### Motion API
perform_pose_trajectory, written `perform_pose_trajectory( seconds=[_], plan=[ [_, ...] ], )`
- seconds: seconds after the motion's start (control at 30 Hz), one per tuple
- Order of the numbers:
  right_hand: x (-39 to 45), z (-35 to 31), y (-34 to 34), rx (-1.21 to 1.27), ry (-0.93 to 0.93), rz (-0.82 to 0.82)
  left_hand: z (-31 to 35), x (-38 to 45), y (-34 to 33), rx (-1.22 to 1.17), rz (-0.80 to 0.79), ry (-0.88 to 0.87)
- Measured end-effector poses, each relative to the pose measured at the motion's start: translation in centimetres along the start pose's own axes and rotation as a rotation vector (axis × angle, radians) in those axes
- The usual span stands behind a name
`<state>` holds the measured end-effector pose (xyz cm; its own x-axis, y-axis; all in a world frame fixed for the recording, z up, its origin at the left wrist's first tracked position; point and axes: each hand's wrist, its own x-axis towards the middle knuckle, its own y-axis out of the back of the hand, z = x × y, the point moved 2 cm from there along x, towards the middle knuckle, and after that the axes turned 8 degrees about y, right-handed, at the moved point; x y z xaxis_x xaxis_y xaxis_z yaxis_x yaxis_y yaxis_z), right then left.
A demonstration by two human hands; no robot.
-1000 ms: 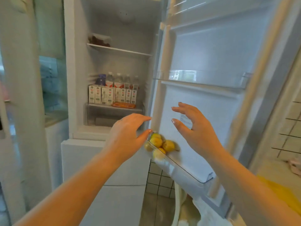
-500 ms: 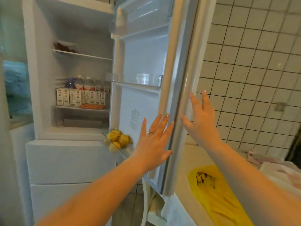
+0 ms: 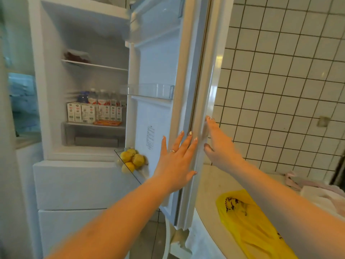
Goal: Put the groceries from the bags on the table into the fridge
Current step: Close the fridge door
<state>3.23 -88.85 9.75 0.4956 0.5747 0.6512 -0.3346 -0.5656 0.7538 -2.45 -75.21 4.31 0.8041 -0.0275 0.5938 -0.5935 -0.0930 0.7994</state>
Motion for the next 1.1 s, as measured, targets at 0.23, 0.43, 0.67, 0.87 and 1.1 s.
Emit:
perform_pose_trajectory(
  seconds=[0.23,0.43,0.67,0.87,1.1],
  plan=[
    [-0.4,-5.2,-3.0,-0.106,0.311,0.138,-3.9,-5.1,-0.7,-0.065,0.222,0.148],
    [2.3,-11.5,-6.6,-0.024,0.550,0.120,-10.4,-9.7,0.2,-0.106,0.318,0.293],
    [7.1,-20.1,-11.5,0.064,0.709,0.150,-20.1,-14.5,1.7,0.010,0.356,0.386],
    [12.4,-26.4,-16.6,0.061,0.825,0.216,-28.3,-16.8,2.3,0.149,0.285,0.487],
    [19.2,-31.3,-21.3,-0.081,0.831,0.223,-38.6,-17.2,2.6,0.180,0.207,0.485]
  ],
)
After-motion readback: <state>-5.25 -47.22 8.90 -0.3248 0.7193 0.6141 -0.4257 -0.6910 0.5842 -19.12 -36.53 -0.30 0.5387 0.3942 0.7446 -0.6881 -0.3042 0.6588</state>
